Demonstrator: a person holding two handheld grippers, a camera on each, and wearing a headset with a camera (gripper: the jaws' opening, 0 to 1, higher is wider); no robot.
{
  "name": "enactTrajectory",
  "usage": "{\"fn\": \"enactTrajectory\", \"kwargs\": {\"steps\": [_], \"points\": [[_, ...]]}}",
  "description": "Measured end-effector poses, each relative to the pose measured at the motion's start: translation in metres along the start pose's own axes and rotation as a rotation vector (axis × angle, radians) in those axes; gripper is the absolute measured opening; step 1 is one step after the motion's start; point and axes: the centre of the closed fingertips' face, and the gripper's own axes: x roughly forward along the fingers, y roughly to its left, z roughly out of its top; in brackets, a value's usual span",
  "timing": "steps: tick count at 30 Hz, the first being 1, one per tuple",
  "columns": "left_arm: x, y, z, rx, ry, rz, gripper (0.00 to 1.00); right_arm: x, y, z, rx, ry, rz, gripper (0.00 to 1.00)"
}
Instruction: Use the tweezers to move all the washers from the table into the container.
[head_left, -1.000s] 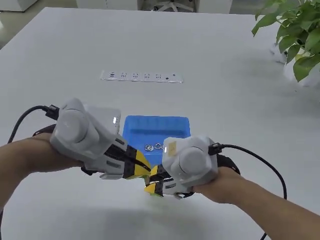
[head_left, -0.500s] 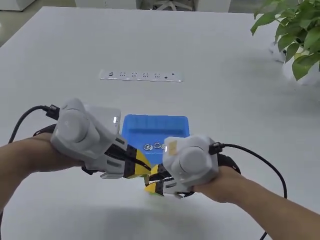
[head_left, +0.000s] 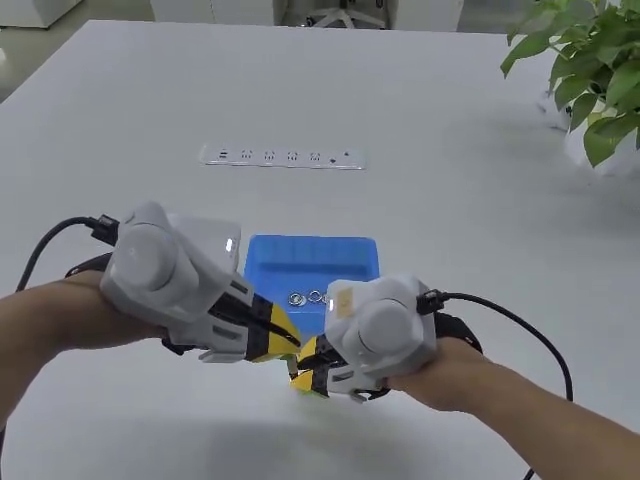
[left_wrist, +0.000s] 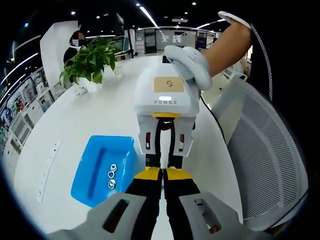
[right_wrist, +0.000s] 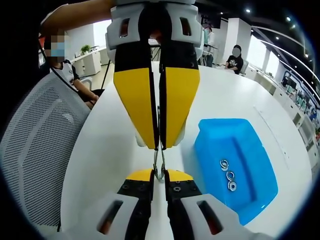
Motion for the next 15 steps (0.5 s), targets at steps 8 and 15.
{"fn": "enactTrajectory", "kwargs": {"steps": [8,15], "points": [[-0.007,0.001,0.005,-0.007,-0.009,0.014,0.05,-0.006,-0.002,0.007,-0.017,0.003,-0.005,0.10],[-0.018,0.005,0.014,0.002,-0.016,0.029,0.05,-0.013,-0.007,0.018,-0.035,-0.002,-0.015,0.10]]}}
